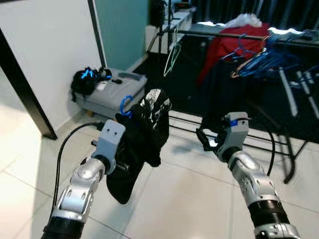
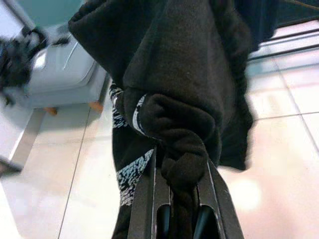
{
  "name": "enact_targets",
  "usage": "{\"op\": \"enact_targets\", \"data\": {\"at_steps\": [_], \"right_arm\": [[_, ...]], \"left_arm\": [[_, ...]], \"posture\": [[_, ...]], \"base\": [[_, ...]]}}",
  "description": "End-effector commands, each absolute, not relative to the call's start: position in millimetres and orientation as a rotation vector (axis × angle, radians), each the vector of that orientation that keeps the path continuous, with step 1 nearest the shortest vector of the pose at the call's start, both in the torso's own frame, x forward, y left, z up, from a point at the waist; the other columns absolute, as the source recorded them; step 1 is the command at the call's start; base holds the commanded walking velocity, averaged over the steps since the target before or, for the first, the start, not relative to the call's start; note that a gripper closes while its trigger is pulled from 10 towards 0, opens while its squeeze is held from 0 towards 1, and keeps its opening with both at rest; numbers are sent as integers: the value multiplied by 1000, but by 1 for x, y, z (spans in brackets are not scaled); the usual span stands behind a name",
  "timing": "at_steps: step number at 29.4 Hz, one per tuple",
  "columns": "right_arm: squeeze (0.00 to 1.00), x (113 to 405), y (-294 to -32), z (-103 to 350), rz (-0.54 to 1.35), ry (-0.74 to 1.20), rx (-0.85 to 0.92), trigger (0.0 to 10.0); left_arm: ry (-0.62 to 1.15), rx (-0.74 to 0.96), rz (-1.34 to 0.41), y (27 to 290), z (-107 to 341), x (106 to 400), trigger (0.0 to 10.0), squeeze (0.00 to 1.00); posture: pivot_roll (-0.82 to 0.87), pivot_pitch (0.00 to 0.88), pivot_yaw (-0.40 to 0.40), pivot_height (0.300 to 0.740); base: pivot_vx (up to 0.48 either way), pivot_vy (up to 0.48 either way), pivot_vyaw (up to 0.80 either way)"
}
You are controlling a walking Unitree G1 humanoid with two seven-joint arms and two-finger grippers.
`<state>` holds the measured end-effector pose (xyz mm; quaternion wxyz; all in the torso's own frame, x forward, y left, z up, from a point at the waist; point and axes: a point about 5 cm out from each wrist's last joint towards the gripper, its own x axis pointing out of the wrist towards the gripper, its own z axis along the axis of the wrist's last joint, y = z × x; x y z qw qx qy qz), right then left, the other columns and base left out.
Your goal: Hang hanger
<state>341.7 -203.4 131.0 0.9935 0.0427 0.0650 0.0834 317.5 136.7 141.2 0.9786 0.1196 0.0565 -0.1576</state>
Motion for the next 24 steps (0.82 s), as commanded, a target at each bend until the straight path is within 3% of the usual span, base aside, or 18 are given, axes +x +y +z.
{"op": "enact_targets", "data": {"at_steps": [1,15,24], "right_arm": [[0,342,-204,132,164,120,76,10000],[0,342,-203,133,169,105,83,10000],[0,336,-196,137,215,83,34,10000]], "left_arm": [[51,251,-347,128,154,319,10000,0],[49,268,-329,129,158,322,10000,0],[90,283,-187,141,148,323,10000,0]], "posture": [[-49,0,31,735],[-48,0,32,735],[-48,14,37,735]], "base": [[326,0,-800],[329,0,-800],[330,0,0]]}}
